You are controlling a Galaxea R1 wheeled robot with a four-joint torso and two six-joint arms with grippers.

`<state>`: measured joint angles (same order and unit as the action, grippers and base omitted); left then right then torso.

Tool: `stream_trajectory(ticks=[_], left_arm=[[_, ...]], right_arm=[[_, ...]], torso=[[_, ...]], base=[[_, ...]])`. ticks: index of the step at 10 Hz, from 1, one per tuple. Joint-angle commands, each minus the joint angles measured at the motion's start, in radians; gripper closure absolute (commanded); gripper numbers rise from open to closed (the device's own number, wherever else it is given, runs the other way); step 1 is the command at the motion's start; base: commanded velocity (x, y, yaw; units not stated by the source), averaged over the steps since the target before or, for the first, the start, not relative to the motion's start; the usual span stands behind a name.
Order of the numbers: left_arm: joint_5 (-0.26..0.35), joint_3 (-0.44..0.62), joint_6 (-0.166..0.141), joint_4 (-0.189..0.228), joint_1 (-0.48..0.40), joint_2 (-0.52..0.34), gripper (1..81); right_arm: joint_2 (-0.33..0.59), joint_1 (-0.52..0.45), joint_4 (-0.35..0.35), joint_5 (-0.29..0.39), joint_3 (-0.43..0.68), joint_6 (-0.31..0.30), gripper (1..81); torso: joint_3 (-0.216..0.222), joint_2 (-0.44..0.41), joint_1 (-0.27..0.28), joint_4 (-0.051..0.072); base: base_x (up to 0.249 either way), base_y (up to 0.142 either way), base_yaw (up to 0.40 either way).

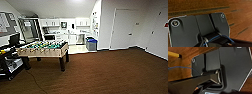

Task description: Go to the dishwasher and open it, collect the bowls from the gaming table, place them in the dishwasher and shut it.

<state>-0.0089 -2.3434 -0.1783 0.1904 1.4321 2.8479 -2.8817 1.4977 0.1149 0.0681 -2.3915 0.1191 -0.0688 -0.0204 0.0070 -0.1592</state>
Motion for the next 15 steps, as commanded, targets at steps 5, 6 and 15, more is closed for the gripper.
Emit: stream_trajectory(ticks=[5, 6, 15], left_arm=[[0.044, 0.019, 0.006, 0.001, -0.057, -0.014, 1.0], [0.044, 0.018, 0.008, 0.001, -0.057, -0.013, 1.0], [0.044, 0.021, 0.008, 0.001, -0.054, -0.013, 1.0]], right_arm=[[-0.007, -0.027, 0.006, 0.016, 0.003, 0.004, 1.0], [-0.007, -0.027, 0.008, 0.016, 0.002, 0.004, 1.0], [-0.009, -0.032, 0.006, 0.016, -0.006, 0.004, 1.0]], torso=[[0.0, 0.0, 0.0, 0.0], [0.0, 0.0, 0.0, 0.0], [0.0, 0.0, -0.002, 0.0]], base=[[0.0, 0.0, 0.0], [0.064, 0.0, 0.0], [0.089, 0.0, 0.0]])
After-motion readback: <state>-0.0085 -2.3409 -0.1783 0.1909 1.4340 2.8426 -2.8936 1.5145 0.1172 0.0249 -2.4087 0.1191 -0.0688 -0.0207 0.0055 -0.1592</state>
